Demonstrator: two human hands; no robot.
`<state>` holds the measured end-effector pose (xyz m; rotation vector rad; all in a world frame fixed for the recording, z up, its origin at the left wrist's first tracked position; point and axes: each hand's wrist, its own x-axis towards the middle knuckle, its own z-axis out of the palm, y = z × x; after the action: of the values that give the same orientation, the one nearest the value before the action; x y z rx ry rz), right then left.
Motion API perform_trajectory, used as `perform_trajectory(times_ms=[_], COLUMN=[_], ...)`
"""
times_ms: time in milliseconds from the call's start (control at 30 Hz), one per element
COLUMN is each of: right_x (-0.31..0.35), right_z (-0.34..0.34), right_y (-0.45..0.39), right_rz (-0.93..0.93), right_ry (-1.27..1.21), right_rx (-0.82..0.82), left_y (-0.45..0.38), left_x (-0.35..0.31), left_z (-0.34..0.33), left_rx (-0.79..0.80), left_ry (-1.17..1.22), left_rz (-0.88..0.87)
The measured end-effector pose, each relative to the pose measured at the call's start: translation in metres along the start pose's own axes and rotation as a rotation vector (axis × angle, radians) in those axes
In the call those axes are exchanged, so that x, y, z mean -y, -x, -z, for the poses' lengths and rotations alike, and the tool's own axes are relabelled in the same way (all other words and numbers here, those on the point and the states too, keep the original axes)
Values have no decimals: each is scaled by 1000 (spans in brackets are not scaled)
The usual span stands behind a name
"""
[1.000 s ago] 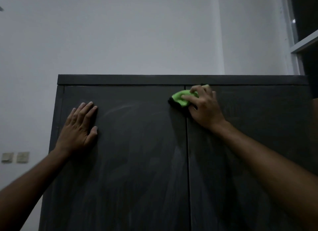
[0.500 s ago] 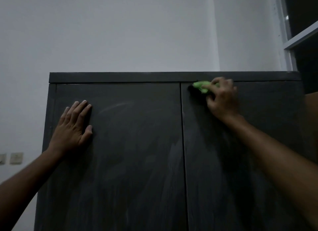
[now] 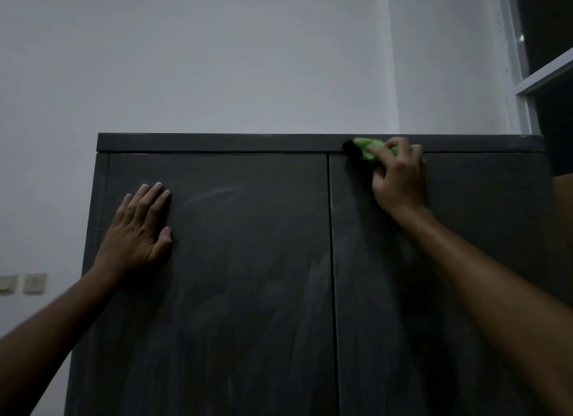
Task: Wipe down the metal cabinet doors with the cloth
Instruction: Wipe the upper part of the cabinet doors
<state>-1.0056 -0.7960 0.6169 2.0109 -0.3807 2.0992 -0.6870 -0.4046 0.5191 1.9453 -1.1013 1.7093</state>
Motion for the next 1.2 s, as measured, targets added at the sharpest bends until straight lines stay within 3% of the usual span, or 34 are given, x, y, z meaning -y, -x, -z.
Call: perform_trajectory(times_ms=[67, 133, 300, 367, 433, 500, 700, 900, 1067, 1133, 1200], right_x=[-2, -18, -25, -9, -11, -29, -46, -63, -90, -80, -84], right_z=[-2, 4, 10, 6, 4, 10, 20, 29, 37, 34, 33], right_y=[17, 22, -9, 0, 17, 22, -9, 20, -9, -4, 11], right_rz=[245, 355, -102, 4, 255, 393, -80, 351, -147, -78, 157], right_ry=[9, 40, 0, 1, -5, 17, 22, 42, 33, 31, 27], right_rx=[82, 107, -40, 5, 93, 129, -19, 168, -10, 14, 100], left_y=[0, -1, -9, -18, -29, -39, -60, -60, -59, -59, -59], left_x=[-3, -7, -42, -71, -104, -134, -201, -208, -206, -206, -207], left_z=[4, 9, 21, 20, 15, 9, -13, -37, -42, -42, -41], left_rx=[17, 30, 21, 16, 6, 17, 5, -34, -73, -76, -75], left_ry=[1, 13, 77, 118, 167, 199, 234, 156, 103, 96, 90], left_rz=[3, 9, 53, 1, -68, -122, -172, -156, -172, -169, -165])
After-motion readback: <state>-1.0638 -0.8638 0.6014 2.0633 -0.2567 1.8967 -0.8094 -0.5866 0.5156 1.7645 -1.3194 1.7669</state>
